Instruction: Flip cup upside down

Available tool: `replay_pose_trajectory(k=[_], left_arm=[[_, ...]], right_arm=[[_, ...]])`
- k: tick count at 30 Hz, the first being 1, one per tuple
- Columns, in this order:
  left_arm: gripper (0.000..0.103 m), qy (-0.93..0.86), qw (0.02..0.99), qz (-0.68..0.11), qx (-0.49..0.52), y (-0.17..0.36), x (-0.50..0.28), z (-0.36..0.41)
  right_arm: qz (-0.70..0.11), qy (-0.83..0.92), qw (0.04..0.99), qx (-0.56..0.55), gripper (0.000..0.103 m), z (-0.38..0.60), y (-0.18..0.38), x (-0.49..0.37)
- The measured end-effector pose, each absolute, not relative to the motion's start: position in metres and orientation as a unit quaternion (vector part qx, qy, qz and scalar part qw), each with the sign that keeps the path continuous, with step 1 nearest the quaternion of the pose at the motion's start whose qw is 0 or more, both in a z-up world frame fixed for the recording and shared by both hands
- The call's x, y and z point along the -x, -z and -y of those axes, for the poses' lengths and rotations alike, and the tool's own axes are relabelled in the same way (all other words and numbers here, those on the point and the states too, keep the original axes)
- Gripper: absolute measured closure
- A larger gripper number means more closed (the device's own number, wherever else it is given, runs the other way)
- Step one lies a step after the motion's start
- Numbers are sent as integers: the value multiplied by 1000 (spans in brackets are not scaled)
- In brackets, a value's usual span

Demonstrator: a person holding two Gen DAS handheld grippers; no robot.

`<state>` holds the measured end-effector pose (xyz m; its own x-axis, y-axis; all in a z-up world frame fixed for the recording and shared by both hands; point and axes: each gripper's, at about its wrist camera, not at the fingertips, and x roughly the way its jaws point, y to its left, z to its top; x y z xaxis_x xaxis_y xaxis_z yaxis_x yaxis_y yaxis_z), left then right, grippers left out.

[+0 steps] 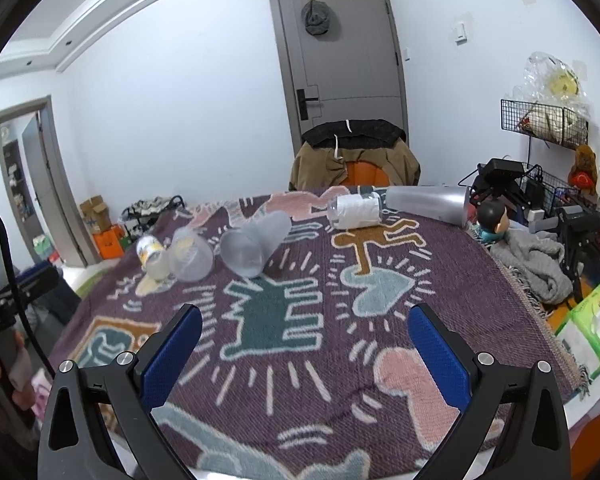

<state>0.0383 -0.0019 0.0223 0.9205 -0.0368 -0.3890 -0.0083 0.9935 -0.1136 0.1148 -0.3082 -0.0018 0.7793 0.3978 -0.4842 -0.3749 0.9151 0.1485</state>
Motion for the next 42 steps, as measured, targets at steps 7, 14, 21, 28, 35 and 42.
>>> replay_pose_trajectory(k=[7, 14, 21, 28, 35, 42], left_arm=[[0, 6, 977, -207, 48, -36, -61, 6], [0, 10, 974, -224, 37, -46, -87, 13], [0, 27, 968, -251, 14, -49, -118, 28], [0, 45, 956, -290, -15, -38, -160, 51], [2, 55, 941, -332, -27, -25, -206, 68], [8, 60, 923, -378, -29, -14, -258, 79]], right_arm=[[-257, -205, 943, -40, 0, 301, -16, -132], [-264, -201, 941, -72, 0, 301, -25, -150], [-265, -191, 941, -90, 0, 315, -12, -154], [-285, -175, 937, -102, 0, 334, 11, -173], [-315, -154, 928, -128, 0, 356, 34, -193], [-327, -137, 924, -145, 0, 374, 46, -203]])
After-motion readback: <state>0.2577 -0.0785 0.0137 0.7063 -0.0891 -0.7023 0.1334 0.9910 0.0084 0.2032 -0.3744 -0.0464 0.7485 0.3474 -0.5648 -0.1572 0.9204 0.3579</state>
